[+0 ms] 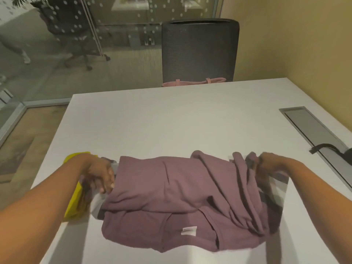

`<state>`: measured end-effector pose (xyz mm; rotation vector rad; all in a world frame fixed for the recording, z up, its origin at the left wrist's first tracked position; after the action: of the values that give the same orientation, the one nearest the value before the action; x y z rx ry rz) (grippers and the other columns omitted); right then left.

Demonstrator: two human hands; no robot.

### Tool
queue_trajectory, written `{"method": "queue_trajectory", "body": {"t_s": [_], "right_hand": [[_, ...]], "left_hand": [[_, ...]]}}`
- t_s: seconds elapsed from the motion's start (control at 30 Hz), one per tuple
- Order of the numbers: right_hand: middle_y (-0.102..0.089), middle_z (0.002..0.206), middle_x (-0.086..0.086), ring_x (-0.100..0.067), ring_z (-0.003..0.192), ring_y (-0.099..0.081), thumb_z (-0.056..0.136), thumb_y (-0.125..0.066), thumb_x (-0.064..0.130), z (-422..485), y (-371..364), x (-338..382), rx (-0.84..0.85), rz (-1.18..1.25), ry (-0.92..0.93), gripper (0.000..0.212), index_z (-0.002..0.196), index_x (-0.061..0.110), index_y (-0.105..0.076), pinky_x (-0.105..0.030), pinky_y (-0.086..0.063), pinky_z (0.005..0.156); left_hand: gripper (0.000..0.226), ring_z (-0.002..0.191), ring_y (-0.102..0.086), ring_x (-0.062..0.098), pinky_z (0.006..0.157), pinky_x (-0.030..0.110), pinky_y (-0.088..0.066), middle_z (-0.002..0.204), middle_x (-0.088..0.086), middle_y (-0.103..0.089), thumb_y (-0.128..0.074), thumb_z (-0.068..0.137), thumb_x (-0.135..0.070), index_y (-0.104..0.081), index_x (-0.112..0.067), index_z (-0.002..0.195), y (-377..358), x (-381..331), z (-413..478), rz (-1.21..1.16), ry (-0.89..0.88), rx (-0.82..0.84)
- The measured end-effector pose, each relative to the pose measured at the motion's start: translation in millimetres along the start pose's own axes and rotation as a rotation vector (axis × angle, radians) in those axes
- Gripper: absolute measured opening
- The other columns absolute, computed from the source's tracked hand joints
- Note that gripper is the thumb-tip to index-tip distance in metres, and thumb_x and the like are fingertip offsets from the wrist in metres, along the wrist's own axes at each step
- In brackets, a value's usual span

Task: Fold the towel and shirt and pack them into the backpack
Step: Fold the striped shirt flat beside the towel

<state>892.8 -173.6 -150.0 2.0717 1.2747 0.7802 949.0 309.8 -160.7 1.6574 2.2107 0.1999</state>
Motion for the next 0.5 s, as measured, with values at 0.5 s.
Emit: {"method": "queue_trajectory", "body": {"t_s": [0.5], "right_hand": [[-0.062,0.095,-0.013,-0.027,0.084,-0.060,0.075,-0.068,0.007,38.6,-12.3,57.0,-0.333,0.158,-0.144,0.011,0.080,0.003,-0.059,-0.026,-0.044,0.064]], "left_hand": [[0.024,0.101,-0.058,0.030,0.085,0.036,-0.047,0.113,0.012,-0.062,-0.062,0.079,-0.022,-0.062,-0.007,0.098,19.8,-55.1,60.8,0.131,0.006,-0.632]]}}
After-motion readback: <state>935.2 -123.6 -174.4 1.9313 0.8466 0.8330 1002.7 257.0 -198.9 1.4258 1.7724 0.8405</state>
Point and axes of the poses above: each hand's wrist, its own z-axis towards the middle knuckle, its own y-axis out of the back of the hand, x = y × z, the point moved 4 cm from there along z, towards the middle knuckle
